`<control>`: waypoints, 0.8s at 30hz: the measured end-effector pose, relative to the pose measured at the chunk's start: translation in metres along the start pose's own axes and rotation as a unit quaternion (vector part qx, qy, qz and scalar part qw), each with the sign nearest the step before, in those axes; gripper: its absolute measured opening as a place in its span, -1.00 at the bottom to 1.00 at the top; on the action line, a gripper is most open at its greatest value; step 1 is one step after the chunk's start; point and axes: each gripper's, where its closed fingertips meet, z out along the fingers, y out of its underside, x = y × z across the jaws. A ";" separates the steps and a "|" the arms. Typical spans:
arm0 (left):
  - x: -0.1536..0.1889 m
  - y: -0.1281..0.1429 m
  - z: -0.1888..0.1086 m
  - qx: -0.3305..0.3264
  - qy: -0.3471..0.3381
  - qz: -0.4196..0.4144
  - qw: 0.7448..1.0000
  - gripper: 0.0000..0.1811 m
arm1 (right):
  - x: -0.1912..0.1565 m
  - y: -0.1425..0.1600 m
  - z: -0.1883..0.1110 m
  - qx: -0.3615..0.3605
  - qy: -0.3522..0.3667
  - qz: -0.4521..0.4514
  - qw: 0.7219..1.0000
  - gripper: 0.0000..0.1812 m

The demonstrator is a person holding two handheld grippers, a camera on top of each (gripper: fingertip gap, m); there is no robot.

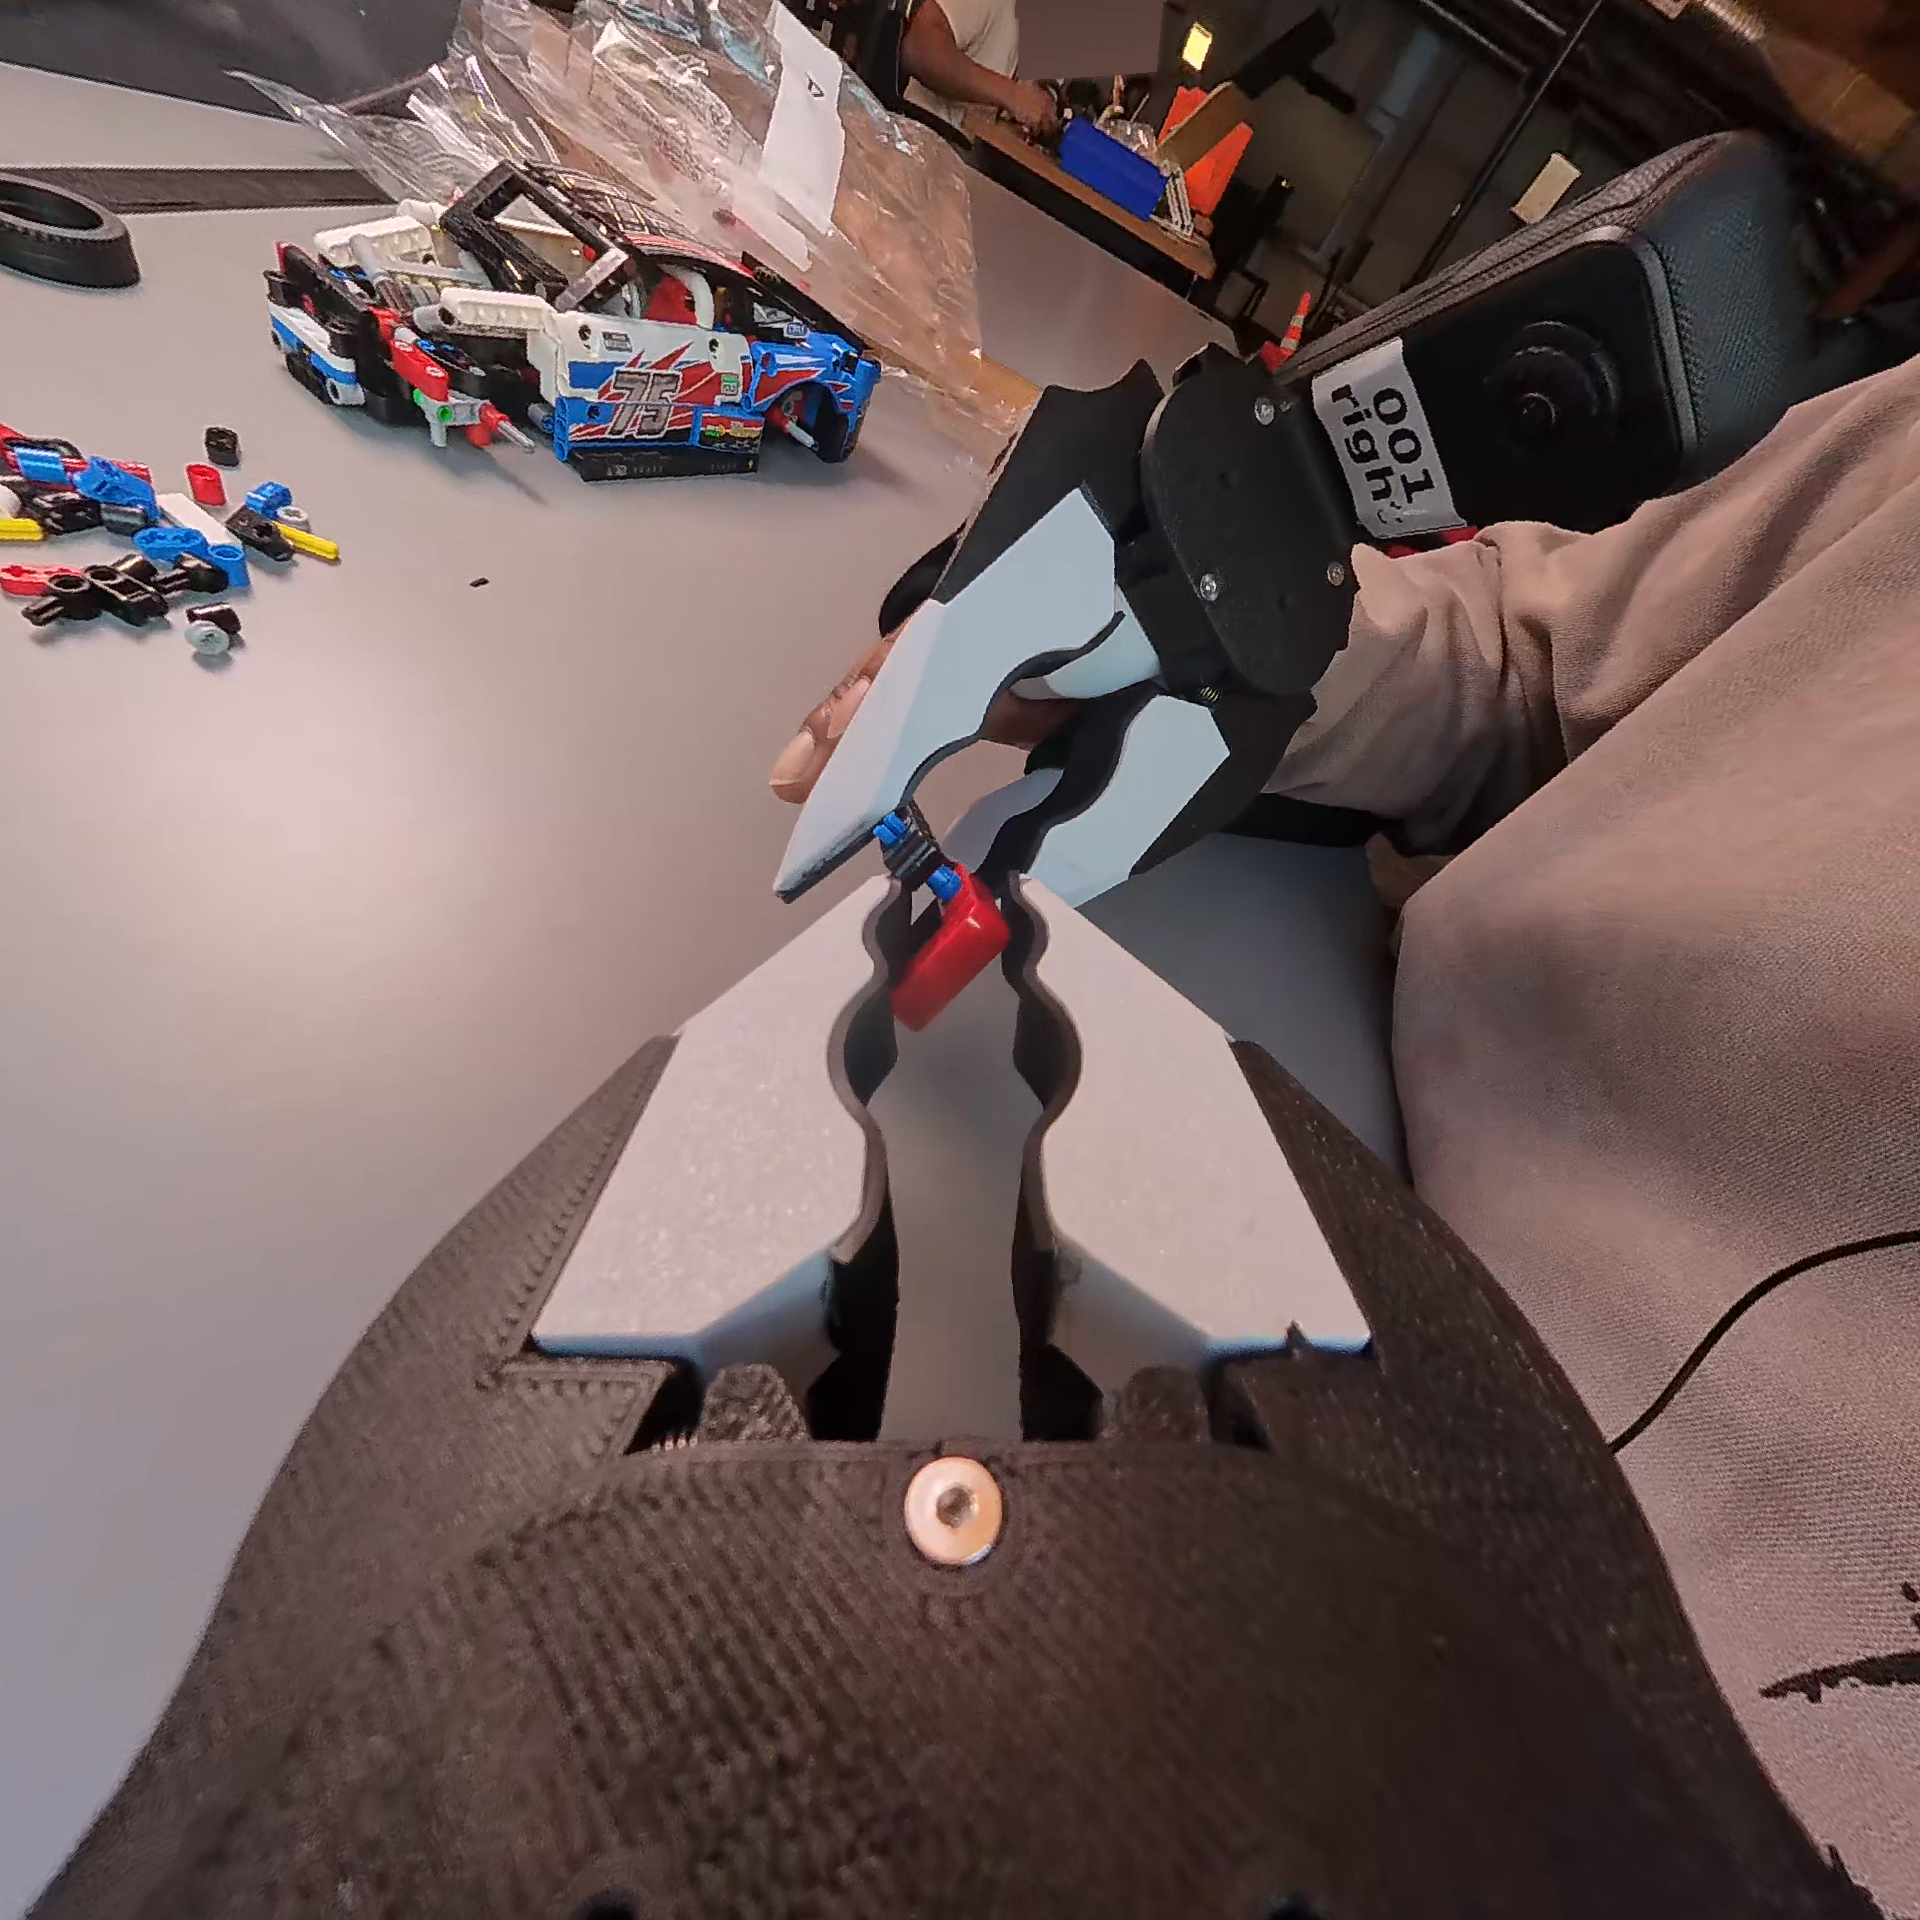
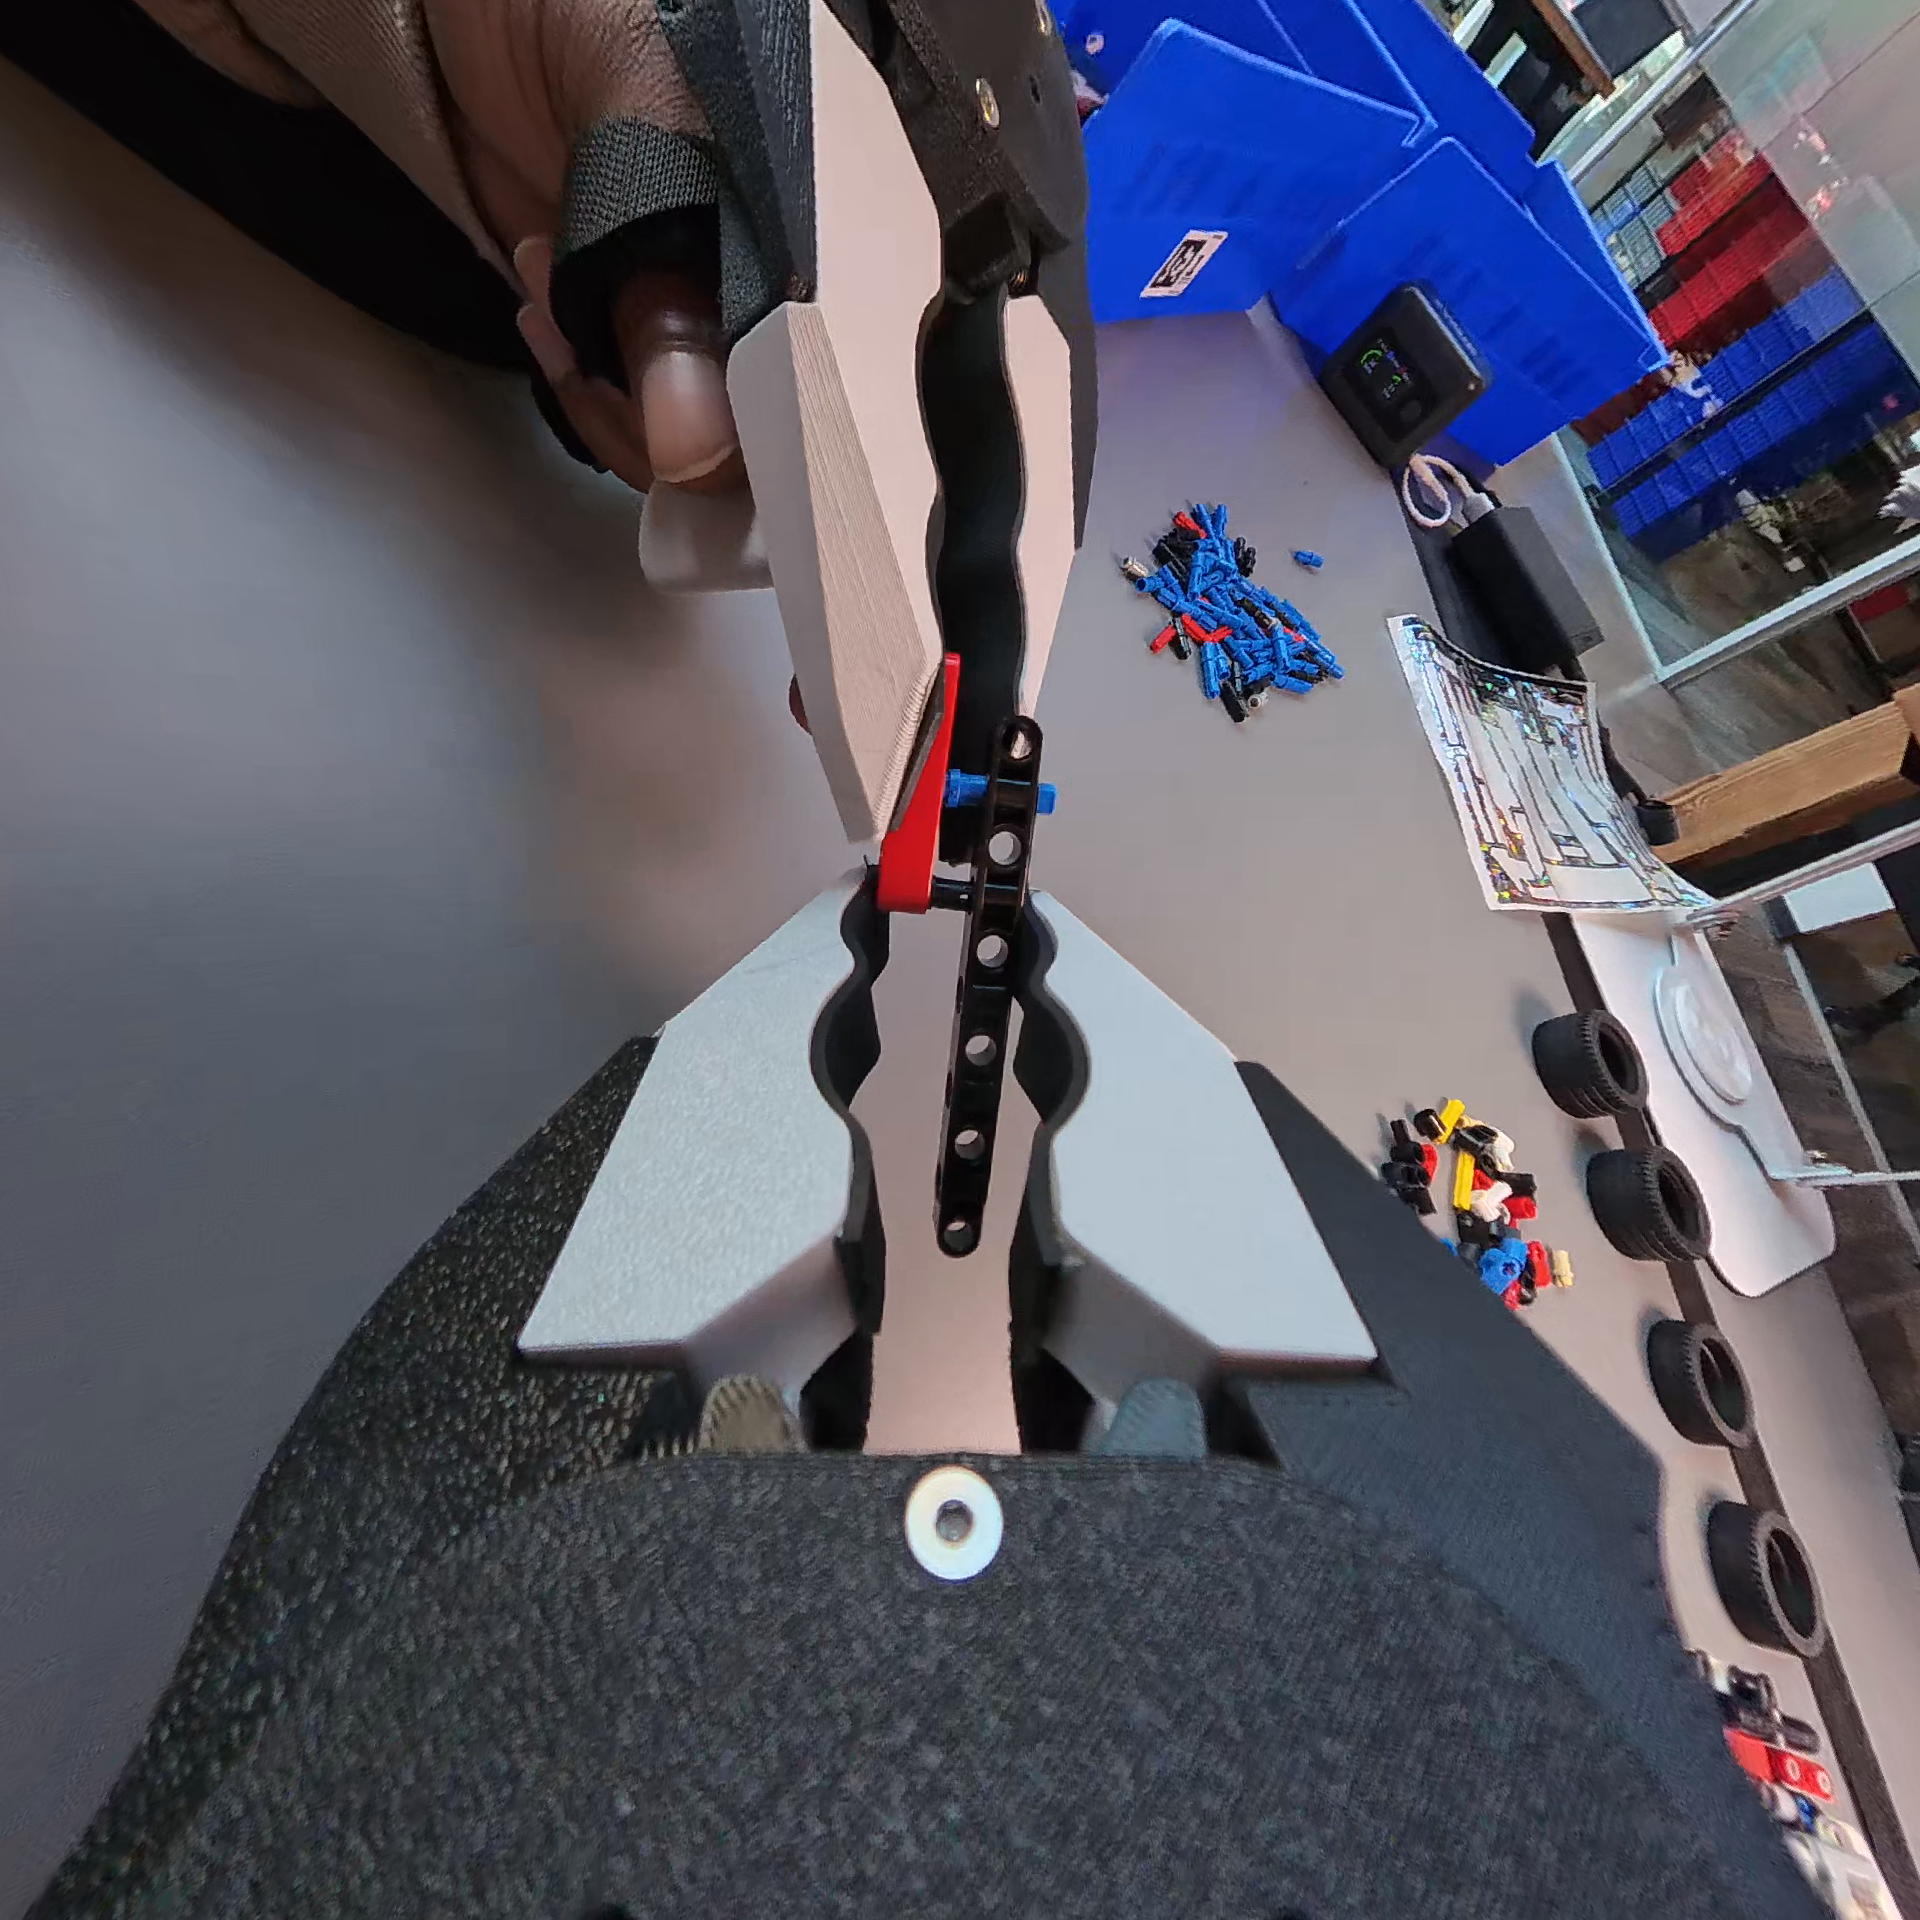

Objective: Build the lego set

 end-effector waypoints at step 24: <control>0.001 0.005 0.004 -0.023 -0.036 0.234 0.971 -0.82 | -0.010 -0.002 -0.004 0.043 -0.075 0.043 0.995 -0.72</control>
